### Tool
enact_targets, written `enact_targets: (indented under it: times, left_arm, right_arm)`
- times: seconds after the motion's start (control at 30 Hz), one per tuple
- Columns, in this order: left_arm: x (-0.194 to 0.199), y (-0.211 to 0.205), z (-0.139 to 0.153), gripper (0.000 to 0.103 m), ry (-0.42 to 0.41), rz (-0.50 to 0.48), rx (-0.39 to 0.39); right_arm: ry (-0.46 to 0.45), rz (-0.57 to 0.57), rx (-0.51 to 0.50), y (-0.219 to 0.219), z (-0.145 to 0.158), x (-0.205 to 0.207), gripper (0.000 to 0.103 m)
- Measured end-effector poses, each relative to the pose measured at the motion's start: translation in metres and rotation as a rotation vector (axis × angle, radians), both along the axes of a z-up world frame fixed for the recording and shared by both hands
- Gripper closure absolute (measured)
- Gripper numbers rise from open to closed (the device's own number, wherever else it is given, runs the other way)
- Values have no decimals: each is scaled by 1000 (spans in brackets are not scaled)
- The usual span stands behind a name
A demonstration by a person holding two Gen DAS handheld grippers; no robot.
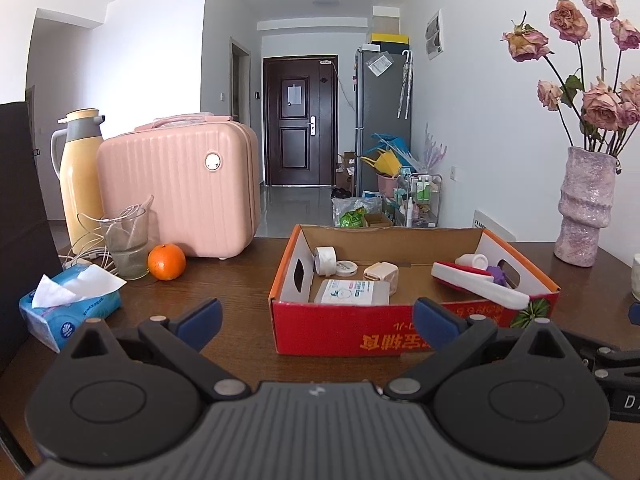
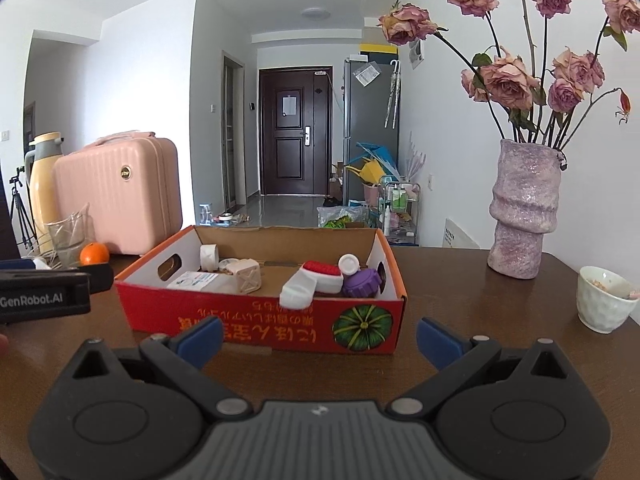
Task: Organize rigid objects
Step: 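Move both tools back from the box toward the blue cap and green spray bottle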
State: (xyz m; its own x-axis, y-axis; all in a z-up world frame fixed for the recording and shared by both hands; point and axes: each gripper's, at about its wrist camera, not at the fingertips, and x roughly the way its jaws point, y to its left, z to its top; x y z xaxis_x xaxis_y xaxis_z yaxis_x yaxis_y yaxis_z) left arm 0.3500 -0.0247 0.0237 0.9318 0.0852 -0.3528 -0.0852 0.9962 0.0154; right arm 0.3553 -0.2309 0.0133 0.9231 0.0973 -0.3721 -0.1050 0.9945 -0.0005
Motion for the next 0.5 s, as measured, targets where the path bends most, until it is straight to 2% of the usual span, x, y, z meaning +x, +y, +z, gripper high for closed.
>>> enact_targets:
  times: [0.5]
  left_arm:
    - [-46, -3, -14, 0, 14, -61, 16]
  right_arm:
    - [52, -18, 16, -14, -23, -39, 0]
